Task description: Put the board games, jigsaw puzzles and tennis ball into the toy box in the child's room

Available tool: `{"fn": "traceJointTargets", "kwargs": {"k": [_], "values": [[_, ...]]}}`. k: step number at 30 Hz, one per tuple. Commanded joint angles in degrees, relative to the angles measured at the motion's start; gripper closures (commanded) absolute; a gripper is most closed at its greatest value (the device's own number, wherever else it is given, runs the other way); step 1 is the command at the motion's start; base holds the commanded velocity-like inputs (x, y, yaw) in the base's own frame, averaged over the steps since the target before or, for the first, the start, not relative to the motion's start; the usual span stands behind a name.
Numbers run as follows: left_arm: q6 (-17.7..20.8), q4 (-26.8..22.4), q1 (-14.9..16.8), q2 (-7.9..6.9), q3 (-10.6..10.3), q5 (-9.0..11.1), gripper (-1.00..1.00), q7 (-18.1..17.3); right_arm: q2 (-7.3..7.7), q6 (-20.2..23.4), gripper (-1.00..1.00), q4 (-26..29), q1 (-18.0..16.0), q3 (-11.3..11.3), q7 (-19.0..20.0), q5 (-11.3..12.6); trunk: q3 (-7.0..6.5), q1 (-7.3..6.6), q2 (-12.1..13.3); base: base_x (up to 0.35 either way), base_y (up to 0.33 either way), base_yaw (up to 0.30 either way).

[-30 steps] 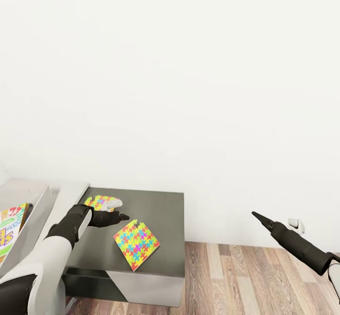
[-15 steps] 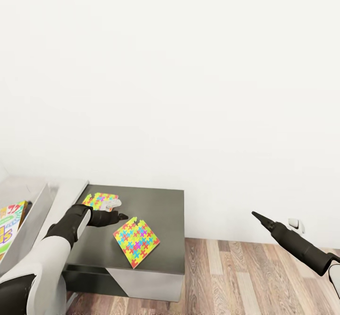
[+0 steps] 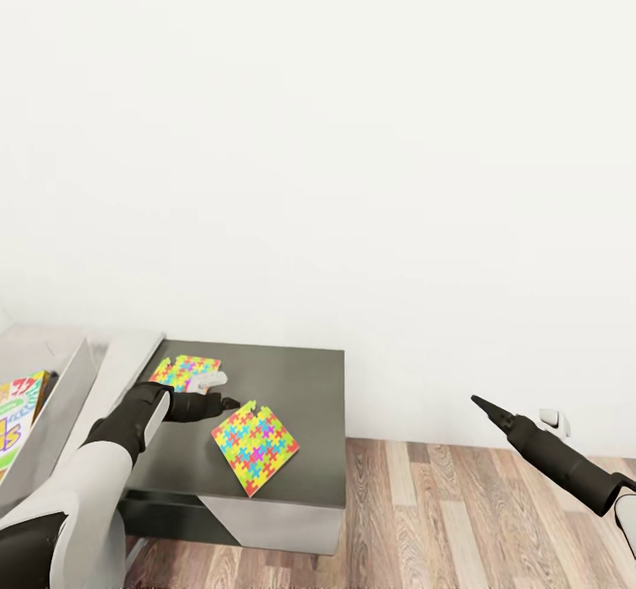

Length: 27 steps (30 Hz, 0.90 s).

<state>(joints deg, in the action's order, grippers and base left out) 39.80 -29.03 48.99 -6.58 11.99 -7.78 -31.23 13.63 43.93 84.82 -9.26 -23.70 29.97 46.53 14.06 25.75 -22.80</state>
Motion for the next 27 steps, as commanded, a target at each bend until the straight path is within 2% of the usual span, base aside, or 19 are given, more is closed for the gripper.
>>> {"fn": "traceJointTargets", "kwargs": {"k": [1,27], "values": [[0.1,-0.1,0.1,0.06,0.4,-0.6,-1.00,-0.5,0.00,0.4,-1.00,0.0,-0.1,-0.1,0.1,0.1,0.21,0.03,-0.1,0.000,0.000,0.000],[-0.6,-0.1,0.1,0.18,0.4,-0.6,-1.00,-0.6,0.00,0.2,-1.00,0.1,-0.1,-0.1,0.2,0.1,2.61,0.03,-0.1,0.000,0.000,0.000]]}}
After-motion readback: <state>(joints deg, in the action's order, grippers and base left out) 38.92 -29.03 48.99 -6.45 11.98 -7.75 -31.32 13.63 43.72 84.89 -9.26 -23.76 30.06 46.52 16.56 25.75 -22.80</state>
